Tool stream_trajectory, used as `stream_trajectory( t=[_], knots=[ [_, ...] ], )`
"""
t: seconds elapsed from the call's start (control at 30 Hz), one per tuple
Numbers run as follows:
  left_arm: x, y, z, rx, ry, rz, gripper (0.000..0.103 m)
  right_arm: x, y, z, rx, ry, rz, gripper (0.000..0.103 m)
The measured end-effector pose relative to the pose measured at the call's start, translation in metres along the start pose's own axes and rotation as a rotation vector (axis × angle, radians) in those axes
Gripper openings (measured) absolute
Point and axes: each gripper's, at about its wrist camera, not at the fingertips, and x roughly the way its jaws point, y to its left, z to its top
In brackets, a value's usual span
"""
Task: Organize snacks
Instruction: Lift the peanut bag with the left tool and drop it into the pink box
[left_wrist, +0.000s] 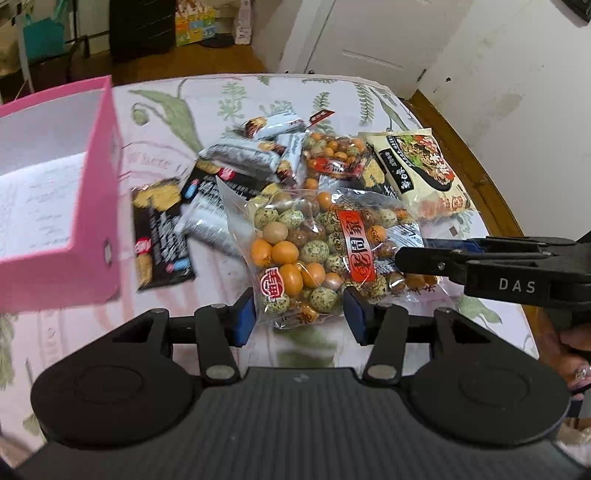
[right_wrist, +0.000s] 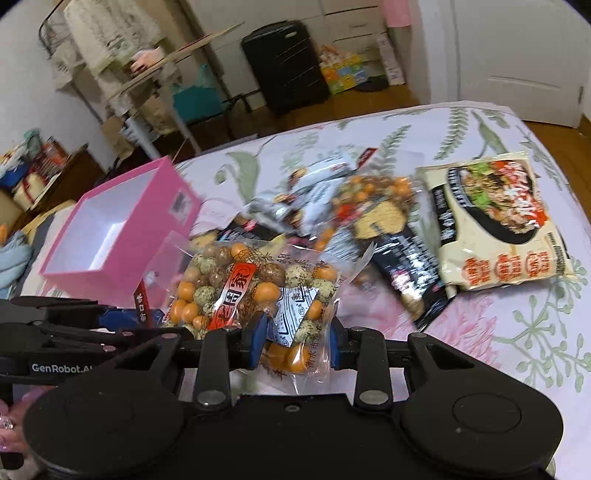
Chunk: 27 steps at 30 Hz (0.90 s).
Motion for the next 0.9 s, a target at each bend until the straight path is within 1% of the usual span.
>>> stream_trajectory(
  t=[0.1, 0.33, 0.53, 0.63, 0.77, 0.9],
  knots=[
    [-0.017, 0.007, -0.011, -0.017, 0.004, 0.012, 0.049, -0.005, 0.015, -0.002, -0.029, 0.03, 0.033, 0.037],
    [-0.063, 0.022, -0.035, -0.032, -0.027, 0.069, 0.049, -0.012, 0.054, -0.006, -0.094, 0.071, 0.094, 0.036],
    [-0.1, 0.042, -0.051, -0.059, -0.052, 0.108, 0.048, -0.013, 0.098, 0.003, -0.206, 0.104, 0.13, 0.036],
    [-0.119, 0.055, -0.052, -0.075, -0.077, 0.126, 0.048, -0.012, 0.117, 0.011, -0.25, 0.103, 0.153, 0.036],
    [-0.142, 0.071, -0.047, -0.066, -0.092, 0.157, 0.048, -0.007, 0.14, 0.027, -0.281, 0.122, 0.202, 0.036],
    [-0.158, 0.094, -0.033, -0.059, -0.095, 0.199, 0.048, 0.006, 0.167, 0.045, -0.319, 0.12, 0.233, 0.036]
  ],
)
